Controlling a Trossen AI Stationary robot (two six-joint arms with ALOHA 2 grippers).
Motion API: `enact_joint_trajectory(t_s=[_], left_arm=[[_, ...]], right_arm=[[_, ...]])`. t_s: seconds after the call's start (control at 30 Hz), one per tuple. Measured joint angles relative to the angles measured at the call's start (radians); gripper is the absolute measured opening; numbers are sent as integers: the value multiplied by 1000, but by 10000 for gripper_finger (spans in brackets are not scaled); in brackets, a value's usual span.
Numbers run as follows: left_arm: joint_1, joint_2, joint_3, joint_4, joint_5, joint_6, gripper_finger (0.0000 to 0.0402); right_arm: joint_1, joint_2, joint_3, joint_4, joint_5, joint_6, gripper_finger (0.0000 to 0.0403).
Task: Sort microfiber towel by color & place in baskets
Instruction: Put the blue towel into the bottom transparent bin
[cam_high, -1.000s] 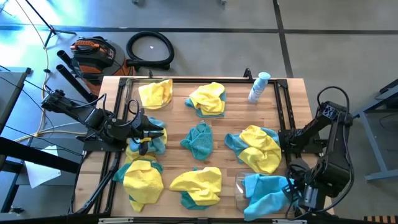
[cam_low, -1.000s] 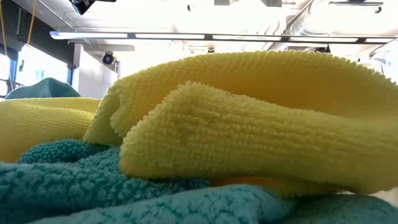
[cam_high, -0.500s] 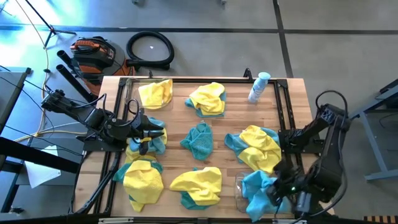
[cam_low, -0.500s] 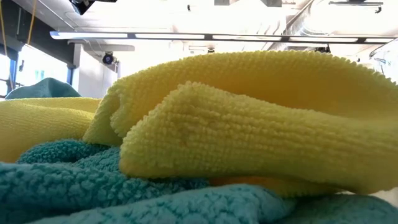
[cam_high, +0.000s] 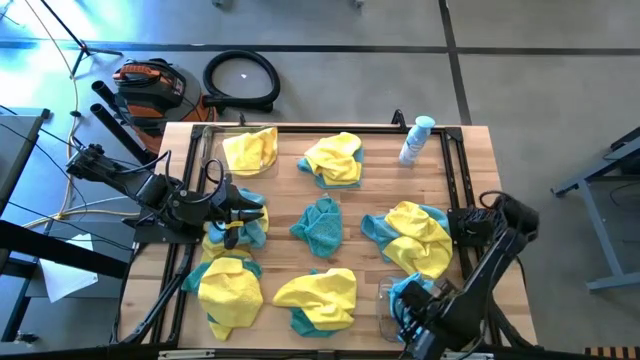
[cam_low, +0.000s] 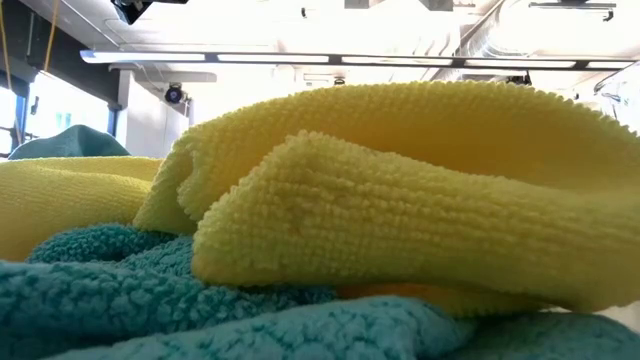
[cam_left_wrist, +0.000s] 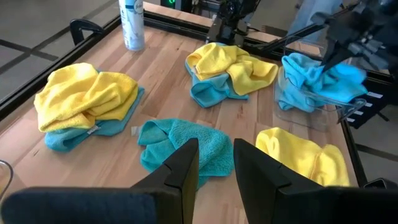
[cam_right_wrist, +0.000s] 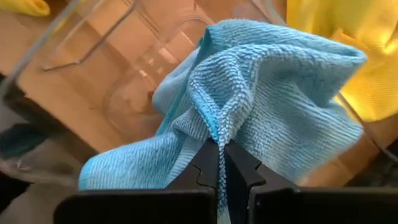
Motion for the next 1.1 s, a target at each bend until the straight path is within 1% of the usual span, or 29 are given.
enact_joint_trajectory(t_s=[0.17, 0.23, 0.3, 0.4, 0.5, 0.6, 0.7, 0.83, 0.97, 1.1], left_arm=[[0, 0, 0, 0, 1, -1, 90], [0, 0, 0, 0, 1, -1, 90], [0, 0, 0, 0, 1, -1, 90], [0, 0, 0, 0, 1, -1, 90], [0, 1, 0, 0, 5, -2, 90], [0, 4, 0, -1, 5, -9, 90], [0, 12, 0, 1, 5, -9, 90], [0, 30, 0, 1, 5, -9, 90], [0, 50, 0, 0, 5, -9, 90], [0, 62, 0, 0, 5, -9, 90]], right_arm=[[-11, 30, 0, -3, -3, 129, 0], [-9, 32, -12, 15, 12, 177, 0], [-2, 32, -51, 70, 22, 217, 0], [10, 32, -144, 185, -1, 285, 0], [21, 28, -229, 305, -2, 356, 0], [23, 25, -280, 361, -6, 410, 0], [22, 22, -312, 390, -21, 428, 5], [22, 21, -325, 408, -22, 436, 25], [22, 20, -315, 407, -22, 428, 60], [24, -15, -298, 376, -13, 422, 93]])
